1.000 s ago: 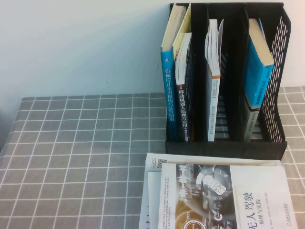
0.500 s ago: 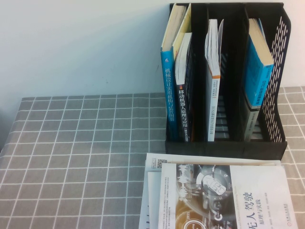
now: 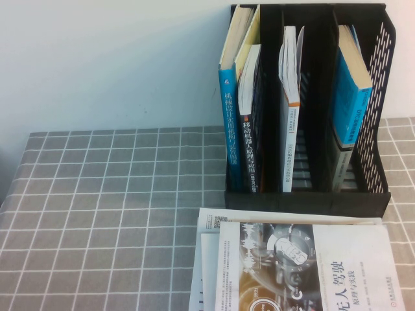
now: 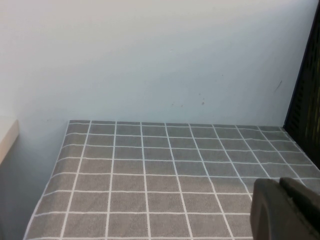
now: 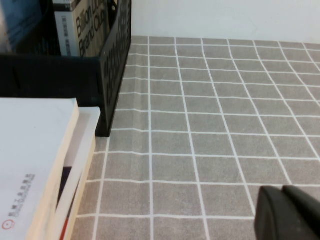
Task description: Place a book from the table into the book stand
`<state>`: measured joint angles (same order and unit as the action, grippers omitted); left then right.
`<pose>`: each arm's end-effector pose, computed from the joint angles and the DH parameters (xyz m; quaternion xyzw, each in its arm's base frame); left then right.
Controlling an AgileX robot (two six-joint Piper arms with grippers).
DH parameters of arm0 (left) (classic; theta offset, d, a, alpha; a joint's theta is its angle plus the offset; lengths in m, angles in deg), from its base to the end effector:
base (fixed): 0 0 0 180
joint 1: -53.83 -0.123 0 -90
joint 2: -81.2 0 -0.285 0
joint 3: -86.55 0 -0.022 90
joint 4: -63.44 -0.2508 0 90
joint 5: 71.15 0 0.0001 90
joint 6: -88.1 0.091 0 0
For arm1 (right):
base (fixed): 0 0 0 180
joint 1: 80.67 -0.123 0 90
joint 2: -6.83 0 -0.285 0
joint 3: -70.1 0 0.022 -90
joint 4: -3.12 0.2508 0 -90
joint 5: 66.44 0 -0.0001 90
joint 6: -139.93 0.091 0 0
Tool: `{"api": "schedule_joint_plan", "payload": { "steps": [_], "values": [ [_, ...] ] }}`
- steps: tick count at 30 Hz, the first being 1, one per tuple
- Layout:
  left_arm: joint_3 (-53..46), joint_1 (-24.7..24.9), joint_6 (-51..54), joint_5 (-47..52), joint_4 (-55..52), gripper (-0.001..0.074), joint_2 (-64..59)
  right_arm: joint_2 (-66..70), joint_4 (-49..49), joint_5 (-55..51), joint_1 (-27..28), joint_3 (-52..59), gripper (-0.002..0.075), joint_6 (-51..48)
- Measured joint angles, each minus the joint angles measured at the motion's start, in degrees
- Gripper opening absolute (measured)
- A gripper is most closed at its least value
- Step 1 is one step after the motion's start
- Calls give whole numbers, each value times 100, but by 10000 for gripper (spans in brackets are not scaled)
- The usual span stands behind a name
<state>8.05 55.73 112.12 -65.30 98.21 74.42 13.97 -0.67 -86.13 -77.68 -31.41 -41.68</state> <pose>0.0558 -0.0072 0.1990 -0.0332 0.7069 -0.0974 0.6998 0.0532 -0.0048 0.1754 -0.0084 0.7948 -0.0520 0.6046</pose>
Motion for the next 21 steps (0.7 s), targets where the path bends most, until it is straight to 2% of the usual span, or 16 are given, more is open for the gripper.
{"api": "schedule_joint_plan", "payload": {
  "steps": [3,5,8,12,14,17,19,21],
  "values": [
    [0,0,29,-389,0,-4,0,0,0,0,0,0,-5,0],
    [0,0,219,-1273,-12,-4,0,0,0,0,0,0,-5,0],
    [0,0,130,-3226,-140,-4,0,0,0,0,0,0,-5,0],
    [0,0,-757,-6376,-382,-4,0,0,0,0,0,0,-5,0],
    [0,0,-826,-7076,-561,-4,14,0,0,0,0,0,-5,0],
    [20,0,-560,-7092,-648,-4,14,0,0,0,0,0,-5,0],
    [69,0,-247,-6298,-599,-4,14,0,0,0,0,0,-5,0],
    [69,0,94,-4879,-601,-4,14,0,0,0,0,0,-5,0]
  ]
}}
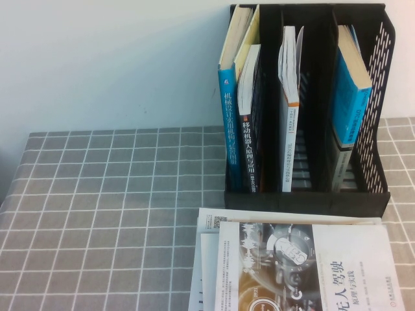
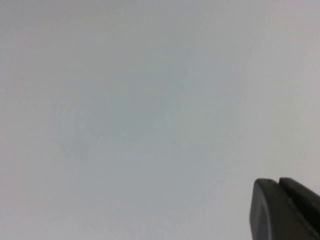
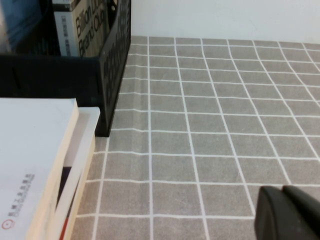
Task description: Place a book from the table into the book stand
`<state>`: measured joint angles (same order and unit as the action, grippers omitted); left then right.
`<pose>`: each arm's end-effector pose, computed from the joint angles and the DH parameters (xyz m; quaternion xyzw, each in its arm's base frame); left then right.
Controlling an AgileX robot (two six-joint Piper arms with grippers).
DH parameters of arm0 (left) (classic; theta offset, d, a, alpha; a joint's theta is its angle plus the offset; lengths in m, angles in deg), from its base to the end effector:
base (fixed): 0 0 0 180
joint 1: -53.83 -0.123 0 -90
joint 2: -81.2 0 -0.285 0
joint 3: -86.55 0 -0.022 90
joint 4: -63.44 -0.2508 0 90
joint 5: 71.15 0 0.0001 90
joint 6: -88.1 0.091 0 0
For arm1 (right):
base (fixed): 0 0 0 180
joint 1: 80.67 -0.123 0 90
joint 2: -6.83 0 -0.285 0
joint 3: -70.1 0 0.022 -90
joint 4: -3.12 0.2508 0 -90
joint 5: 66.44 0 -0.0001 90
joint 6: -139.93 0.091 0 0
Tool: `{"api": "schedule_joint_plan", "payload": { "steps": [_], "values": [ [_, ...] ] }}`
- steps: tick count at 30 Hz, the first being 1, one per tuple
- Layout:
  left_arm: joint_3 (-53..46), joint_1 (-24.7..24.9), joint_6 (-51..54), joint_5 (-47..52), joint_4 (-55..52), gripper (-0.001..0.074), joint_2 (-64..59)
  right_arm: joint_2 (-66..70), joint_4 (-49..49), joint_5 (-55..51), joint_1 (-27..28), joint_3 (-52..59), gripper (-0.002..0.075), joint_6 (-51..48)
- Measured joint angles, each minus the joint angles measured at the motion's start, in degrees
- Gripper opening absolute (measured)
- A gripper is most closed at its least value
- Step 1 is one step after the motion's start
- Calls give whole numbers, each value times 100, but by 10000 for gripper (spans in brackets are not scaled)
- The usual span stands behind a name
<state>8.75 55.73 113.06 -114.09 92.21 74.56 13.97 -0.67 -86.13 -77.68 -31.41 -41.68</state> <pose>0.0265 0.0289 0.2626 -0.1369 0.3855 0.0732 0.9095 0.0532 -0.0048 0.1754 -0.0084 0.7948 -0.0520 0.6046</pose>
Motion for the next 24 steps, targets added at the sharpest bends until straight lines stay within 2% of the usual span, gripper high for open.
{"api": "schedule_joint_plan", "payload": {
  "steps": [5,8,11,13,15,18,20,22,24],
  "values": [
    [0,0,719,3826,-542,-4,-11,0,0,0,0,0,-5,0],
    [0,0,1091,4734,-1103,-4,-11,0,0,0,0,0,-5,0],
    [0,0,1671,4404,-1691,-4,-11,0,0,0,0,0,-5,27],
    [0,0,1869,3589,-1836,-4,-11,0,0,0,0,0,-5,51],
    [0,0,1504,2476,-1687,-4,-11,0,0,0,0,0,-5,63],
    [0,0,102,944,-703,-4,-11,0,0,0,0,0,-5,72],
    [0,0,-498,403,247,-4,-11,0,0,0,0,0,-5,85],
    [0,0,-464,340,1282,-4,-11,0,0,0,0,0,-5,85],
    [0,0,208,684,2086,-4,-11,0,0,0,0,0,-5,85]
  ]
}}
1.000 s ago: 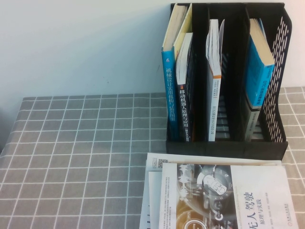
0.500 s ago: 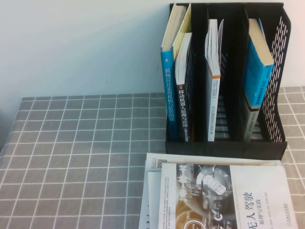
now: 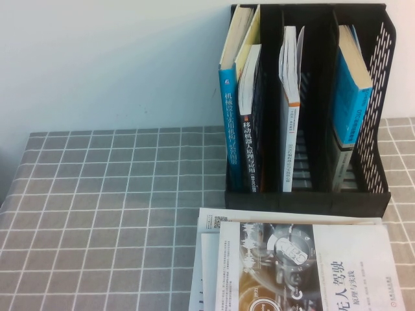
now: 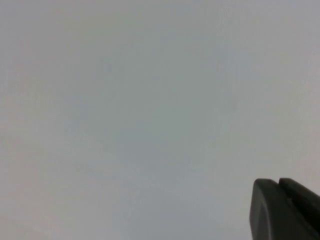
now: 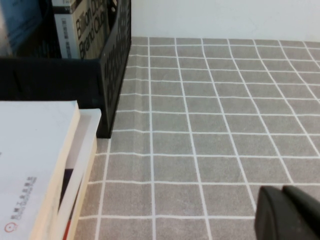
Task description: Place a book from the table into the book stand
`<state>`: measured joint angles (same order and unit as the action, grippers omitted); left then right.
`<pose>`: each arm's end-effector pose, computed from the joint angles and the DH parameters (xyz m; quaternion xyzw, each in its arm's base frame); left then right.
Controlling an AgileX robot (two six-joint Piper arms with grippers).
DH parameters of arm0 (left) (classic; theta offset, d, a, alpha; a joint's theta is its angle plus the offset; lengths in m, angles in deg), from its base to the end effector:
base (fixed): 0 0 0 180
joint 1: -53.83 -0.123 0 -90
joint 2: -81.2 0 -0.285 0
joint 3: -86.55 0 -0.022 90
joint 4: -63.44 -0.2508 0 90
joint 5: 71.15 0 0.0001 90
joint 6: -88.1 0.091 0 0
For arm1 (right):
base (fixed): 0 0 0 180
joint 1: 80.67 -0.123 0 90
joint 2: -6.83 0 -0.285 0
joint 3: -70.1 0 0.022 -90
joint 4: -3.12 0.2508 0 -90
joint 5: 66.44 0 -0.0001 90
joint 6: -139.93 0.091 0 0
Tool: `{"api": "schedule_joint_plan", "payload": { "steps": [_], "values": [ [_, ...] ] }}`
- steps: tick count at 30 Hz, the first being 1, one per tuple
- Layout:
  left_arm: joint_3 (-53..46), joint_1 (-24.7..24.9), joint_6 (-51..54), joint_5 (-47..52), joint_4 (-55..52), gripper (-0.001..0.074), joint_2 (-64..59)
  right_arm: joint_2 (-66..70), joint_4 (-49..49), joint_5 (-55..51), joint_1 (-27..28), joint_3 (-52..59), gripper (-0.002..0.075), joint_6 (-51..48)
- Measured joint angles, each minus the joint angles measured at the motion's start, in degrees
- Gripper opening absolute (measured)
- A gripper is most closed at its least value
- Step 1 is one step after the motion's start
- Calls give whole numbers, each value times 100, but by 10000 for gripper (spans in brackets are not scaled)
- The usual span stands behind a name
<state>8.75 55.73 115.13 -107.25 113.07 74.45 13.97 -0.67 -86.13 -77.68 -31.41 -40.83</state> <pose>0.0358 0.0396 0.2437 -0.2601 0.4517 -0.0227 0.8531 0.0532 -0.0048 0.1754 -0.0025 0.7948 -0.0476 0.6050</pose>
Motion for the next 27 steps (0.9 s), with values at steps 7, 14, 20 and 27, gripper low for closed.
{"api": "schedule_joint_plan", "payload": {
  "steps": [7,14,20,27],
  "values": [
    [-51,0,6542,2170,2007,-4,0,0,0,0,0,0,-5,0],
    [568,0,7351,2948,3463,-4,0,0,0,0,0,0,-5,0],
    [800,0,6947,3260,4243,-4,0,0,0,0,0,0,-5,0],
    [39,0,8615,2509,4518,-4,0,0,0,0,0,0,-5,0]
  ]
}}
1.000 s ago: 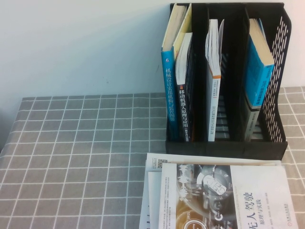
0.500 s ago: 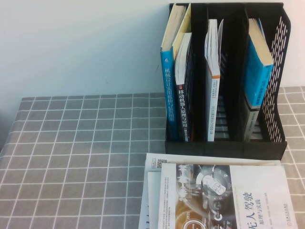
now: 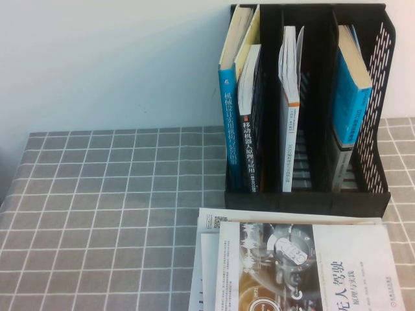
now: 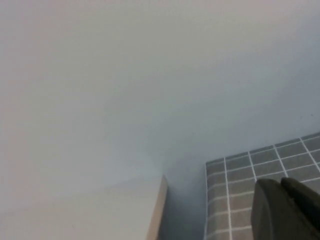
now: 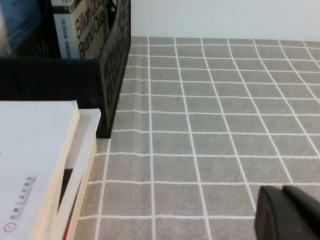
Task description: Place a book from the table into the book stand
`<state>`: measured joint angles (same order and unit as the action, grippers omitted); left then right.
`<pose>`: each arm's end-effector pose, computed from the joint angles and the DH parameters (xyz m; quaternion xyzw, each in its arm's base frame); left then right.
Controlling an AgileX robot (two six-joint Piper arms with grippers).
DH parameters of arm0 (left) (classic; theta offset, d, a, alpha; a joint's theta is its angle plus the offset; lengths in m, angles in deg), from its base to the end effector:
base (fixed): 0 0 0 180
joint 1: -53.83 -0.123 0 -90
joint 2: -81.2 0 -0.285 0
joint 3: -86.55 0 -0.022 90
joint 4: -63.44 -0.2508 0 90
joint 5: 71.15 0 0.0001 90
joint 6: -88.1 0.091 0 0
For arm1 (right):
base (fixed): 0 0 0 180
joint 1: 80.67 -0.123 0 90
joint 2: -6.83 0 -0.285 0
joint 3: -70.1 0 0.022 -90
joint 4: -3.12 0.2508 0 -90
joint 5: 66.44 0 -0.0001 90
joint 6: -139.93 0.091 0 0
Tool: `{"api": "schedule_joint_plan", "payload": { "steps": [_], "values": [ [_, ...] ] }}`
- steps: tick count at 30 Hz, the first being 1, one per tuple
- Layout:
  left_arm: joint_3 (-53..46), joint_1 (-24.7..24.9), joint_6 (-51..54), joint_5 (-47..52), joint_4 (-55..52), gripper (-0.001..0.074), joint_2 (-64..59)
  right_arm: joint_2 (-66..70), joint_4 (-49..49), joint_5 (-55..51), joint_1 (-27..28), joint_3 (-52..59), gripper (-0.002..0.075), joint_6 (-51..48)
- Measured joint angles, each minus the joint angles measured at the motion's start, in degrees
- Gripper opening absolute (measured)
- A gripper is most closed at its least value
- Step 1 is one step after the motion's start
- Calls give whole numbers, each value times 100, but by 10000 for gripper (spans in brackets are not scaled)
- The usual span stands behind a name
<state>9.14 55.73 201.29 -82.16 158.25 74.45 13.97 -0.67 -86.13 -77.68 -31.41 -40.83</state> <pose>0.0538 0.0154 0.2116 0.0486 0.6750 0.1685 0.7166 0.0532 -0.0048 0.1754 -0.0025 0.7948 -0.0476 0.6050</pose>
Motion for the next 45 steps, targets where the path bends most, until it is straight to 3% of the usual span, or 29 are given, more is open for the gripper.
{"api": "schedule_joint_plan", "payload": {
  "steps": [3,9,11,15,22,27,30,35,37,40,45],
  "values": [
    [-88,0,-1227,-445,375,-4,0,0,0,0,0,0,-5,0],
    [-87,0,-5413,-1262,585,-4,0,0,0,0,0,0,-5,0],
    [-87,0,-5850,-1394,568,-4,0,0,0,0,0,0,-5,0],
    [-87,0,-5147,-1575,-877,-4,0,0,0,0,0,0,-5,0],
    [-87,0,-1182,-1245,-3138,-4,0,0,0,0,0,0,-5,0],
    [-87,0,-774,-1058,-4216,-4,0,0,0,0,0,0,-5,0],
    [-72,0,-2404,-722,-4961,-4,0,0,0,0,0,0,-5,0],
    [26,0,-7694,76,-5427,-4,0,0,0,0,0,0,-5,0],
    [-60,0,-8454,188,-5642,-4,0,0,0,0,0,0,-5,0],
    [-100,0,-7999,146,-6181,-4,0,0,0,0,0,0,-5,0],
    [-100,0,-4027,-23,-6927,-4,0,0,0,0,0,0,-5,0]
  ]
}}
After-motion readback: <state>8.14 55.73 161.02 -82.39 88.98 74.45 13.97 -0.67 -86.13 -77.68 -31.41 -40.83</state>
